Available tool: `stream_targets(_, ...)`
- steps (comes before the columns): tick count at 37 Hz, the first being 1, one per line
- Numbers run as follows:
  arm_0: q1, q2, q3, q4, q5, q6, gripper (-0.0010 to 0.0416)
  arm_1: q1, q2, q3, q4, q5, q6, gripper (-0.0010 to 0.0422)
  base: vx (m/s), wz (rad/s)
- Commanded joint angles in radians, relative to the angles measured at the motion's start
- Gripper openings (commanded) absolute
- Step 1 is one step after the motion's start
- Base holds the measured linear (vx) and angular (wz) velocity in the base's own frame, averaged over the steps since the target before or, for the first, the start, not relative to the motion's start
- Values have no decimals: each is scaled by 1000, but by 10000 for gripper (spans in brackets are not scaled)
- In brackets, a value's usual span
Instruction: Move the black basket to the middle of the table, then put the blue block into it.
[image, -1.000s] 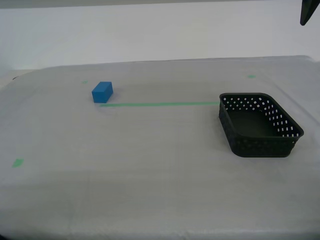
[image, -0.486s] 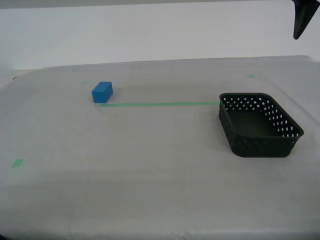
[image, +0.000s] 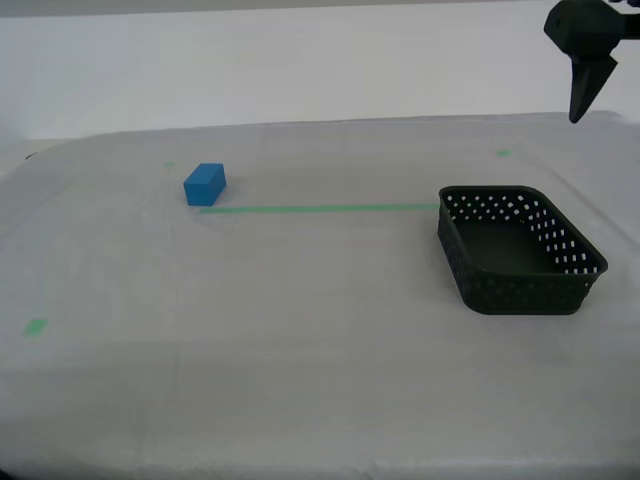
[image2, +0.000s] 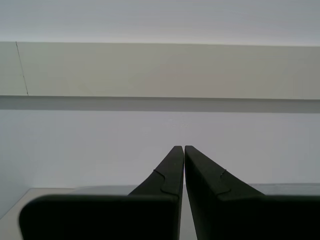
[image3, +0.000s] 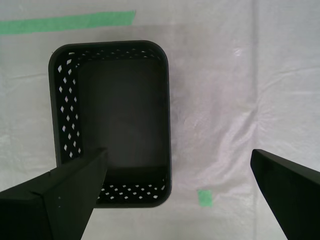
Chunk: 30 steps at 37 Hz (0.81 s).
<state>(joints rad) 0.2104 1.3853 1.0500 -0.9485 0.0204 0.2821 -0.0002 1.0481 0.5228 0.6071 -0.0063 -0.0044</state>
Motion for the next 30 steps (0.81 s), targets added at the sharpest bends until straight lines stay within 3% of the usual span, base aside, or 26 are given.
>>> stream_targets(1,1,1,-34,48,-10,7,400,0,0,0,4,-1,2,0,0,0)
stream_targets(30,2,275,-66,216,-47,-47,400,0,0,0,4,-1,2,0,0,0)
